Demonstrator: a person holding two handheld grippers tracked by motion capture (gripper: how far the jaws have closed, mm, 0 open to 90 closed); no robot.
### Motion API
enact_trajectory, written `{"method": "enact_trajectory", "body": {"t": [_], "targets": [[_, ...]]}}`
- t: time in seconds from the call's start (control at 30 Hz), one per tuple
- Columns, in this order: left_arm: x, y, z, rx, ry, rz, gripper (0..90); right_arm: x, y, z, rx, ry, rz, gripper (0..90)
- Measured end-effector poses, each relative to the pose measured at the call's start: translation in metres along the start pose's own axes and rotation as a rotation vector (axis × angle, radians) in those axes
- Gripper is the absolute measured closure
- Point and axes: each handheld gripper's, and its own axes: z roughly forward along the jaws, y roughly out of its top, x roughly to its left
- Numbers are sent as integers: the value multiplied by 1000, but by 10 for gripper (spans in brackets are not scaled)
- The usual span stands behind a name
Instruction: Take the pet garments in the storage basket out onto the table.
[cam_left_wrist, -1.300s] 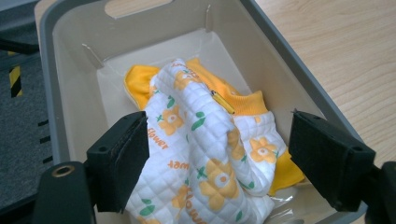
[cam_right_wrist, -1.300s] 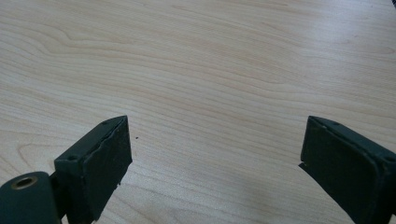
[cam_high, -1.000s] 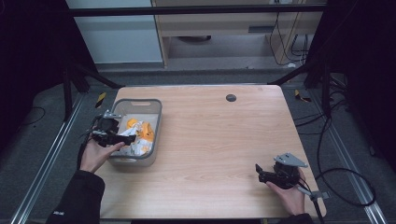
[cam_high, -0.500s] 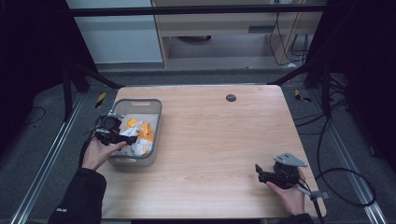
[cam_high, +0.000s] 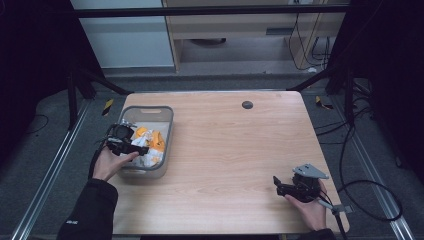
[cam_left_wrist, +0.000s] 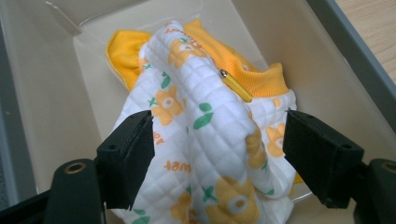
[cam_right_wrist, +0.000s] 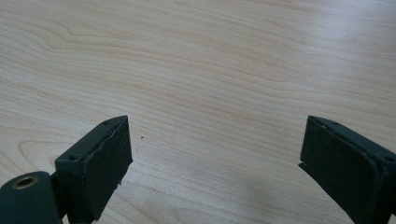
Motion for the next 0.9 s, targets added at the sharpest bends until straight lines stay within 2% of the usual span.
{"method": "enact_trajectory", "body": {"t": [0.33, 0.37, 0.57, 0.6, 0.83, 0.9], "targets": [[1, -2, 10, 62, 0, 9, 342, 0, 0, 1, 4, -1, -7, 89], [1, -2, 11, 65, -11, -4, 365, 0, 0, 1, 5, 0, -4, 89], [0, -2, 14, 103, -29, -13, 435, 0, 0, 1, 8, 0, -10, 89], [0, -2, 15, 109, -34, -18, 478, 0, 0, 1, 8, -1, -11, 89], [0, -1, 15, 142, -27, -19, 632, 0, 0, 1, 8, -1, -11, 89], [0, -1, 15, 145, -25, -23, 647, 0, 0, 1, 8, -2, -11, 89]]}}
